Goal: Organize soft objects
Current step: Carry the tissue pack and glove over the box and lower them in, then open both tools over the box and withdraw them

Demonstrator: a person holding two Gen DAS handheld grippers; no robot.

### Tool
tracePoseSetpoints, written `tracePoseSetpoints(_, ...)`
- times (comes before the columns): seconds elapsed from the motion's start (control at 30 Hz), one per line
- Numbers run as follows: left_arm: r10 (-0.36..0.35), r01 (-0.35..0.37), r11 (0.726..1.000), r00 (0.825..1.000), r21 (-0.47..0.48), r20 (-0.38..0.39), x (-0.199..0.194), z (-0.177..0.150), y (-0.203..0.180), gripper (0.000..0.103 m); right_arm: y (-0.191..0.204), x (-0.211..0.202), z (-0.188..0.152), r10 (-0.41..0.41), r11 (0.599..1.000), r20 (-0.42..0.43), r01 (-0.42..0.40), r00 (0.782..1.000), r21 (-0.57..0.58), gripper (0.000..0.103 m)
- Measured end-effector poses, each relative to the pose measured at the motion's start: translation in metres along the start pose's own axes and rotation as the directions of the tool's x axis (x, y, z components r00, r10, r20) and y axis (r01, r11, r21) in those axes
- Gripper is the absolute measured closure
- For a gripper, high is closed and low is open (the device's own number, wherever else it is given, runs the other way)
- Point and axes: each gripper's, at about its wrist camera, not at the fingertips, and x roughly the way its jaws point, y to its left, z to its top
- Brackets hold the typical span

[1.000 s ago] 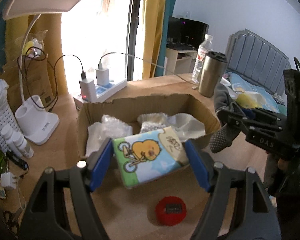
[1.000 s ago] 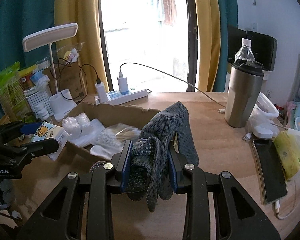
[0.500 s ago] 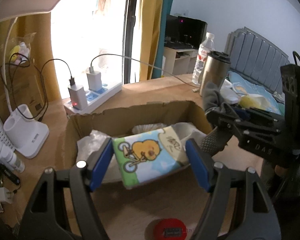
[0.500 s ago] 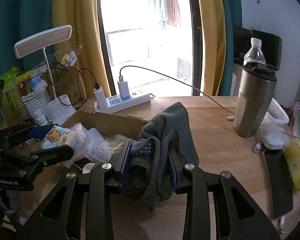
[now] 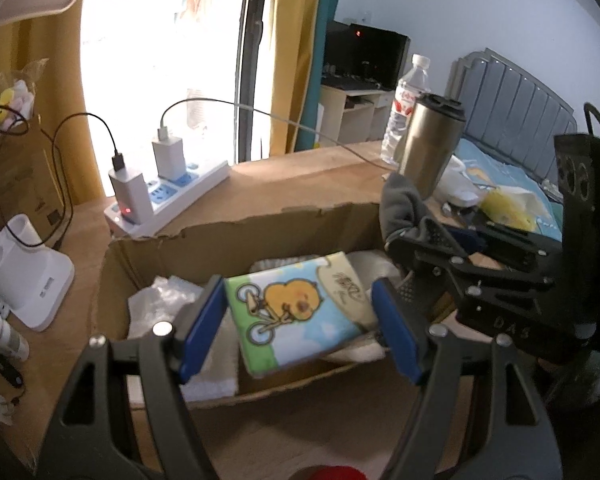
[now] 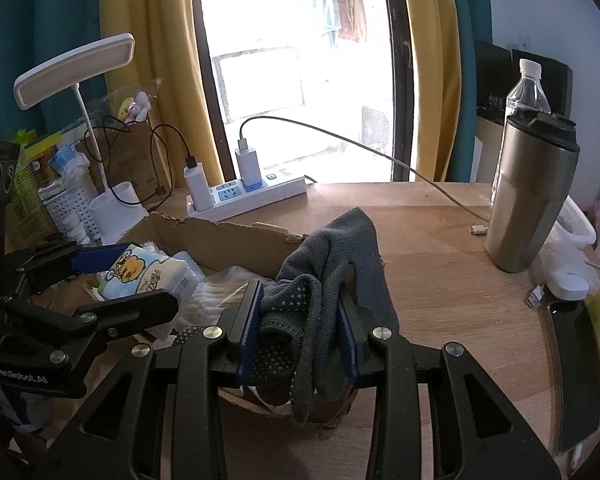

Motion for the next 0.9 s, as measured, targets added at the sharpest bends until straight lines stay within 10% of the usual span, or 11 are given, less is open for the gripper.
tracePoseSetpoints(0.27,0.001,-0.001,1.000,1.000,0.018,-0.012,0.007,0.003,-0.003,0.028,-0.003,0.002,0.002,-0.014,1.000,0.006,0.014,1.000,0.010,0.047)
tracePoseSetpoints(0.9,0.016,-0.015,1.000,0.996,-0.007,0.083,-0.038,-0.002,-0.001,0.019,0.011,-0.022,-0.003,-0.033,0.999,0.024,0.033,0.999,-0.005,0.046)
